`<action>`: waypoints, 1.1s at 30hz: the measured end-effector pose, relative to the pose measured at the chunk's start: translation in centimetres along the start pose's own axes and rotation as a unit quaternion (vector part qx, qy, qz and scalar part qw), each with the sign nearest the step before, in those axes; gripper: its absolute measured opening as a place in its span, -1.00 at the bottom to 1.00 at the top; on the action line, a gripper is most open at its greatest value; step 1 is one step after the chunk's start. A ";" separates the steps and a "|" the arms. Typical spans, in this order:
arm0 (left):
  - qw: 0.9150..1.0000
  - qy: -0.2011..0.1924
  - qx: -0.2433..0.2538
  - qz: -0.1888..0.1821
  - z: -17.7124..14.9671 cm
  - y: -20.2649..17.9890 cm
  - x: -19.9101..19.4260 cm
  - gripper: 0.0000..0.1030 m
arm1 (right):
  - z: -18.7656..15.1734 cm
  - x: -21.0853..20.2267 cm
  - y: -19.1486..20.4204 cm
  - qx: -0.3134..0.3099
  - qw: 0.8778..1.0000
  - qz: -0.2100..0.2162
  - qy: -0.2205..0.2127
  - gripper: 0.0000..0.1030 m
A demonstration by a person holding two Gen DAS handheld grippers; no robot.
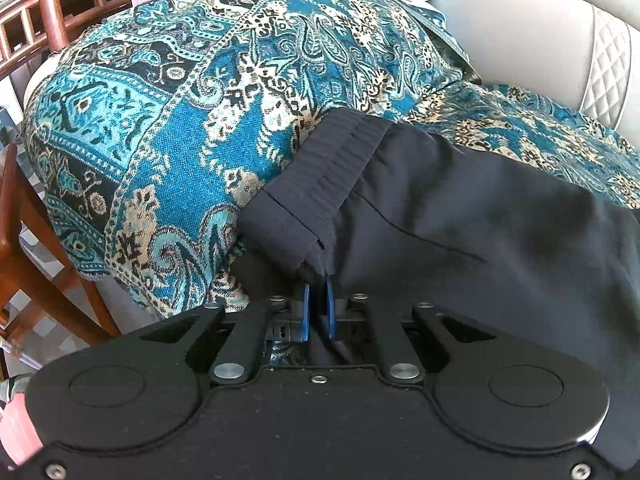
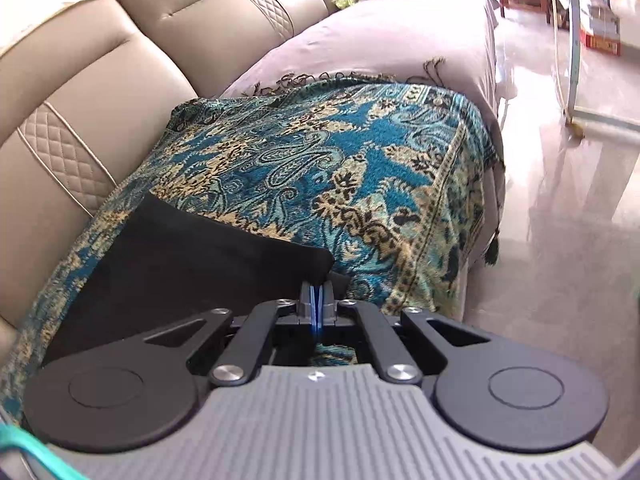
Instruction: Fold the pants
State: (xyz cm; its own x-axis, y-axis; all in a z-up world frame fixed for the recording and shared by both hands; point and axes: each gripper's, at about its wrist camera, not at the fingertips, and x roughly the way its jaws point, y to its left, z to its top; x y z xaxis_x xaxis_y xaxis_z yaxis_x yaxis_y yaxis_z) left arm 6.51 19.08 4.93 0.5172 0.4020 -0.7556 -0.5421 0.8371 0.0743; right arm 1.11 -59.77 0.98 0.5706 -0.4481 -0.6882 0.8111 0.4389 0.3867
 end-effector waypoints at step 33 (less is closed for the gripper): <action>0.941 -0.123 0.173 -0.261 -1.4 -21.0 -8.3 -0.57 | -11.6 -6.5 19.0 -0.337 0.885 0.317 -0.044 0.54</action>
State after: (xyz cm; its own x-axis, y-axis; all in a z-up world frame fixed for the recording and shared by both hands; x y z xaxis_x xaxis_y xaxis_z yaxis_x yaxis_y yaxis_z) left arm 12.67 -2.41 8.75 0.8147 -0.0606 -0.5767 0.0561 0.9981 -0.0256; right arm 11.33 -39.46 5.70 0.9158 0.0097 -0.4016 0.0792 0.9757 0.2042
